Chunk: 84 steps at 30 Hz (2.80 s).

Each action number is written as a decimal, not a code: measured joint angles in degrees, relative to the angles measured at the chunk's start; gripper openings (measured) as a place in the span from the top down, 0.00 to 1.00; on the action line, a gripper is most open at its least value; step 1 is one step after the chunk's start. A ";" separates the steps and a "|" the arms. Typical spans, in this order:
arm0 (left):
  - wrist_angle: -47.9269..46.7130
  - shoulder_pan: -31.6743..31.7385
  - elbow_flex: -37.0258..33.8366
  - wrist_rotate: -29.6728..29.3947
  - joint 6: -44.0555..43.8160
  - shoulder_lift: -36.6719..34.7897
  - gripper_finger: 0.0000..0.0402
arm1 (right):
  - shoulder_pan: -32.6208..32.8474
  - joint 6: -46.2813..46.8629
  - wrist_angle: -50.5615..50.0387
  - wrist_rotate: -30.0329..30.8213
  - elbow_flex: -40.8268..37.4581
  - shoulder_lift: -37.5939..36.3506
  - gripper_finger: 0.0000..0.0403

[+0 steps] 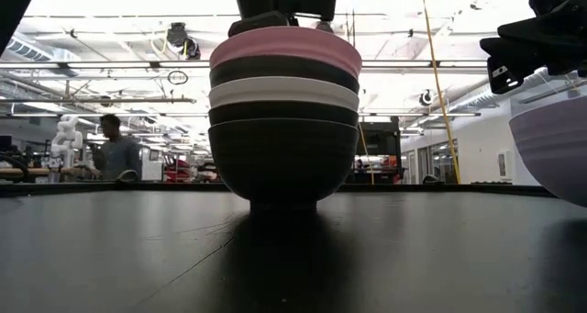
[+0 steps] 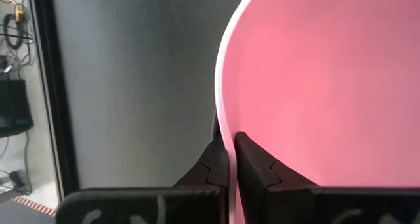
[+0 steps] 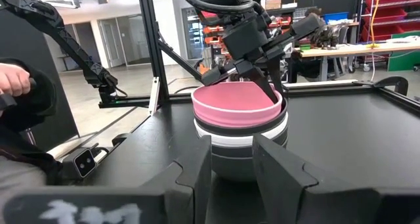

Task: Nest bowls inside each other
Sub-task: Stack the pink bowl on top of the stacked black bowl, then stack the light purple bowl on top of the stacked pink bowl

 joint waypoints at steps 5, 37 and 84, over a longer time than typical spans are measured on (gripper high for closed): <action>-0.10 -0.17 0.00 -2.54 0.06 0.00 0.98 | 0.00 0.00 0.02 0.00 0.01 0.01 0.74; 0.80 -1.44 -0.31 -2.23 2.55 -3.66 0.58 | 0.00 0.22 0.04 0.00 0.01 -0.01 0.74; 33.30 -3.37 -23.79 28.78 9.13 -39.42 0.97 | 0.01 1.92 1.39 0.02 0.01 0.43 0.74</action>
